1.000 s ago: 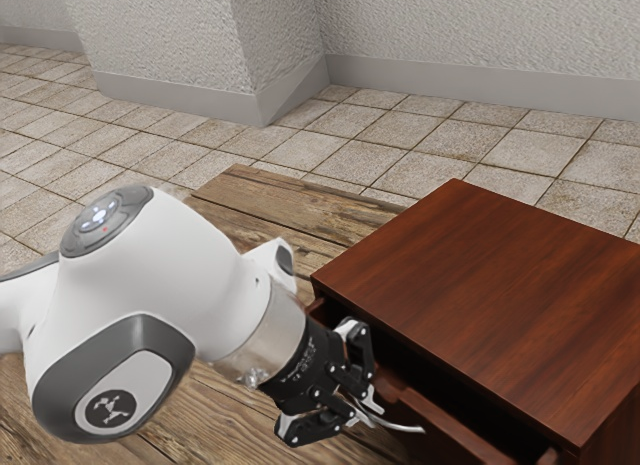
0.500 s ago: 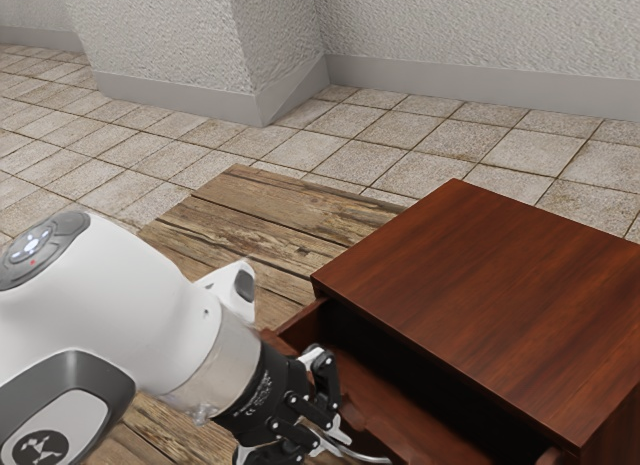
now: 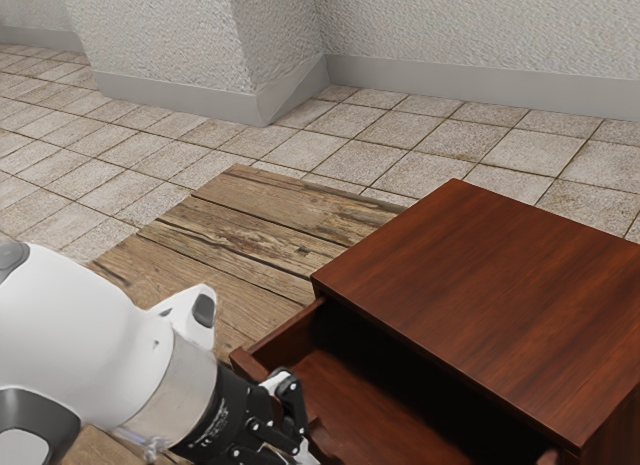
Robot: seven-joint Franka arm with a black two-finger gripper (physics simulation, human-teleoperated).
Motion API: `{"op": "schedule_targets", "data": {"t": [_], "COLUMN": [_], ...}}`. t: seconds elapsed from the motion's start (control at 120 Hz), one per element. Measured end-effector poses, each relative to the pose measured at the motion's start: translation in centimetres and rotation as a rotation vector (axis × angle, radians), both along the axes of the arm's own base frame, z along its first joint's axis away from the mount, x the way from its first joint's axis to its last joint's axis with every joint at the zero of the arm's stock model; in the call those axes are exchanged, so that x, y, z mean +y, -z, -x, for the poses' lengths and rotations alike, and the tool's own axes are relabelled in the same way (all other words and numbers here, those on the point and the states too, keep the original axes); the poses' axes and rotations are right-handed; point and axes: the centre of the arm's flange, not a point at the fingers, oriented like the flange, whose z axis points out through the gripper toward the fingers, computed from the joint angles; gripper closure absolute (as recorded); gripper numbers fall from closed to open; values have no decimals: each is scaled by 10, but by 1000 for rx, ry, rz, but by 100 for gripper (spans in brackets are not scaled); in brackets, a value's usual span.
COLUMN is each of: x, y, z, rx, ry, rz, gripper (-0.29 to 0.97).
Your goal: Pull the drawer handle with one arm to open the drawer
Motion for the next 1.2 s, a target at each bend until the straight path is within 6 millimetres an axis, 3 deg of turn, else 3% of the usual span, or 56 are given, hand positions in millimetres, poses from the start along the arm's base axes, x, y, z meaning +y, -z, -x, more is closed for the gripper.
{"op": "schedule_targets", "data": {"t": [0.517, 1.2], "x": [12, 16], "y": [2, 1], "z": [35, 56], "rx": [-7, 1], "ry": [12, 33], "rz": [-3, -6], "gripper": [79, 79]}}
